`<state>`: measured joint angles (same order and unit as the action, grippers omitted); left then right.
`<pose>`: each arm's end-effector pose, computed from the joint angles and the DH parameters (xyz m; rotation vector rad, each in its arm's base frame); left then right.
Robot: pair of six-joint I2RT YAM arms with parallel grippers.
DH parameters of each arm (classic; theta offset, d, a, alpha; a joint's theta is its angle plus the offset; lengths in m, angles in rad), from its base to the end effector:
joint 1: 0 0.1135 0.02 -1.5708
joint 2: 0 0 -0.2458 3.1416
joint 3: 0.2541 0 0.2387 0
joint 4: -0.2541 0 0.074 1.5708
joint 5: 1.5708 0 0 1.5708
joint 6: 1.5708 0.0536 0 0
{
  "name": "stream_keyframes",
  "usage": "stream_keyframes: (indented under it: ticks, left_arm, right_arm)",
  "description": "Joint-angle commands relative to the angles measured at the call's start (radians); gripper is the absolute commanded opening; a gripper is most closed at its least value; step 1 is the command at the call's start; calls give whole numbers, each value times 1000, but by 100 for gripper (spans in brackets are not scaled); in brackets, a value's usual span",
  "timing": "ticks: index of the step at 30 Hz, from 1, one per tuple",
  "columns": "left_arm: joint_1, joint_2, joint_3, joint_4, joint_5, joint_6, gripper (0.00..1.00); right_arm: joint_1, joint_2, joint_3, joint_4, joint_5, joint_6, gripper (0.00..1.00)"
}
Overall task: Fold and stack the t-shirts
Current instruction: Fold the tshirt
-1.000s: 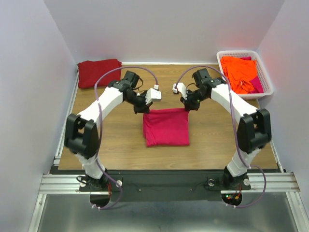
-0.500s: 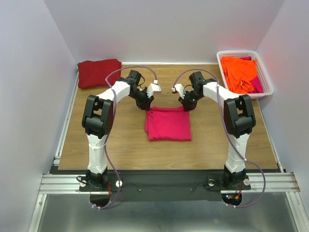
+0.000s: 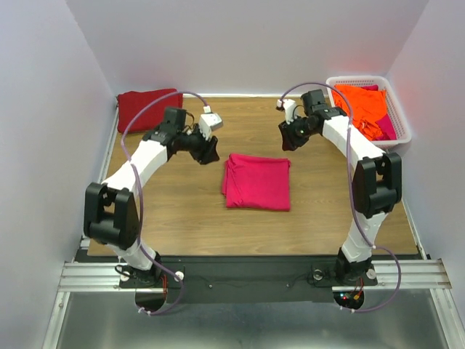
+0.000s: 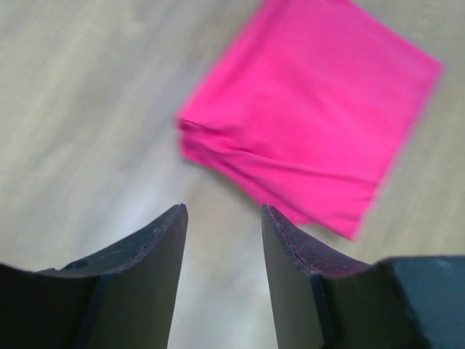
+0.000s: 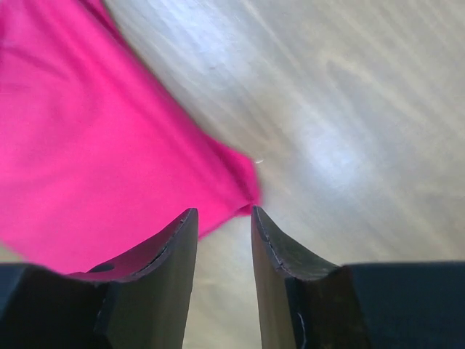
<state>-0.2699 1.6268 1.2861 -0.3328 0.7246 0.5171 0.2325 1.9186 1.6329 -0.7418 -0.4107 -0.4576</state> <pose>0.3382 -0.1304 0.2671 1.1541 1.7848 -0.6624 0.3902 0.1144 0.2316 -0.9918 2.3264 0.4435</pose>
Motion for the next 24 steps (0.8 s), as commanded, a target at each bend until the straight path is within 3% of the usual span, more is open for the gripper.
stream_keyframes:
  ticks: [1, 6, 9, 10, 12, 17, 24]
  left_arm:
    - [-54, -65, -149, 22, -19, -103, 57]
    - [-92, -64, -228, -90, -25, -86, 56]
    - [-138, -56, -268, -135, -17, -89, 55]
    - [-149, -54, -252, -134, -14, -101, 56]
    - [-172, -44, -246, -147, 10, -110, 56]
    - [-216, 47, -274, -209, 77, -114, 56]
    - [-221, 87, -297, -143, 98, -173, 56]
  right_arm:
    - [5, -85, -111, -8, -71, 215, 40]
    - [5, -157, -300, -54, -114, 299, 41]
    - [5, -214, -421, -79, -146, 341, 51]
    - [5, -227, -450, -85, -152, 350, 58]
    - [5, -242, -494, -90, -152, 381, 61]
    - [5, -201, -538, -108, -220, 408, 59]
    - [5, -101, -527, -102, -249, 379, 51]
